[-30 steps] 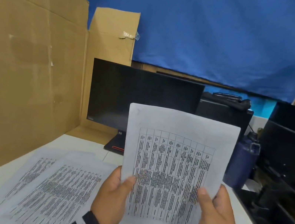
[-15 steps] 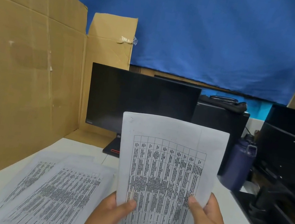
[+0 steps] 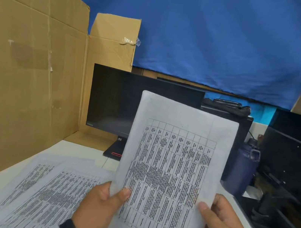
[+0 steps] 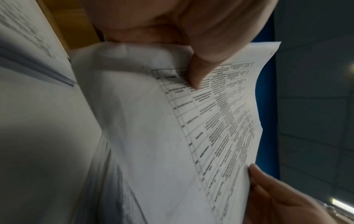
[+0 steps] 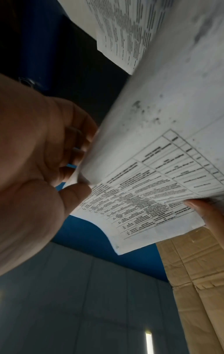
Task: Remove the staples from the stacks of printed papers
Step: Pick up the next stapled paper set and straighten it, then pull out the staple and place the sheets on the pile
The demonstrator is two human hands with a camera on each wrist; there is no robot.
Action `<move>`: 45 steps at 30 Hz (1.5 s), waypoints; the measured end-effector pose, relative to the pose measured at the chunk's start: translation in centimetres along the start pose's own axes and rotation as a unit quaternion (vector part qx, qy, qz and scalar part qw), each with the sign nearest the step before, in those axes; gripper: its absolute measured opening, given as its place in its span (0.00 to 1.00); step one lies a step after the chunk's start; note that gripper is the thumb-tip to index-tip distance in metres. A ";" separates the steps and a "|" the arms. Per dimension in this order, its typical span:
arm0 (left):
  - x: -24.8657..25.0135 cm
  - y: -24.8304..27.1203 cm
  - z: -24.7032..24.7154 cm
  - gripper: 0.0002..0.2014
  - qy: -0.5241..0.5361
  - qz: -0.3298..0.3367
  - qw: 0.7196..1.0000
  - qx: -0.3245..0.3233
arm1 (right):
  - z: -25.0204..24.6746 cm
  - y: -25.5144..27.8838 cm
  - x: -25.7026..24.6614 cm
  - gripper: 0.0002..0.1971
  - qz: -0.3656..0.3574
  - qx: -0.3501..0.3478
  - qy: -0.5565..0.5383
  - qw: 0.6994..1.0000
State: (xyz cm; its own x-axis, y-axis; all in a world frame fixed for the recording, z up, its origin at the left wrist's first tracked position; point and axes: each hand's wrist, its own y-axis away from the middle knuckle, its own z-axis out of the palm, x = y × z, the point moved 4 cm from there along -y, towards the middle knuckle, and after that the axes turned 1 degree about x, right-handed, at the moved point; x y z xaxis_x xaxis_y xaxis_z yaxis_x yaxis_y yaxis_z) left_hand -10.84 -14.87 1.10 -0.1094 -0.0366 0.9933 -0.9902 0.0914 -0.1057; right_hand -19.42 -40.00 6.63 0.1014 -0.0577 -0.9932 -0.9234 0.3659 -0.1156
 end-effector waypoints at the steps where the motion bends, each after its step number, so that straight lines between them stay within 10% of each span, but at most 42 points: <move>1: 0.3 0.2 -0.2 0.18 0.009 -0.006 1.000 0.001 | -0.3 -0.1 0.0 0.07 -0.005 0.000 0.001 1.000; 5: 2.3 0.5 -1.1 0.11 -0.054 0.021 0.998 0.023 | -1.8 0.6 -1.4 0.24 -0.148 0.144 0.148 0.967; 8: 5.0 0.6 -2.4 0.12 -0.222 0.114 0.967 0.053 | -0.4 4.4 -5.7 0.25 -0.413 0.245 0.325 0.814; 11: 9.0 2.1 -1.8 0.13 -0.425 0.229 0.873 0.064 | 3.3 7.1 -8.2 0.25 -0.583 0.148 0.437 0.669; 15: 13.0 3.6 0.5 0.15 -0.605 0.321 0.727 0.041 | 5.7 5.8 -8.9 0.30 -0.574 0.038 0.548 0.608; 18: 15.2 4.2 2.1 0.06 -0.642 0.409 0.646 0.052 | 6.2 4.0 -9.6 0.11 -0.508 0.058 0.595 0.620; 21: 16.1 3.9 1.0 0.30 -0.592 0.435 0.659 0.163 | 4.6 1.8 -9.9 0.05 -0.421 0.092 0.572 0.698; 25: 14.5 2.7 -1.9 0.61 -0.343 0.281 0.876 0.191 | -0.1 -1.0 -9.3 0.03 -0.311 0.133 0.335 0.879; 28: 10.8 1.5 -0.6 0.50 -0.005 0.090 0.995 0.049 | -1.1 -2.2 -7.1 0.04 -0.249 0.115 0.137 0.952; 32: 7.1 -0.1 1.3 0.14 0.042 0.050 0.996 0.062 | 0.4 -2.8 -2.7 0.03 -0.207 0.120 0.050 0.970; 45: -0.4 -0.8 2.6 0.20 0.152 0.010 0.987 0.043 | 1.5 -2.6 4.1 0.15 -0.161 0.089 0.018 0.983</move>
State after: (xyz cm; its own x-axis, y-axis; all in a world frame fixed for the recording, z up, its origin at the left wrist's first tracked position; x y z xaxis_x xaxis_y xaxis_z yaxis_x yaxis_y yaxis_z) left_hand -10.25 -17.54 0.66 -0.1114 0.2661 0.9575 -0.9932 0.0040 -0.1166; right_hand -16.04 -39.75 2.85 0.3621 -0.2288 -0.9036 -0.7657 0.4798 -0.4283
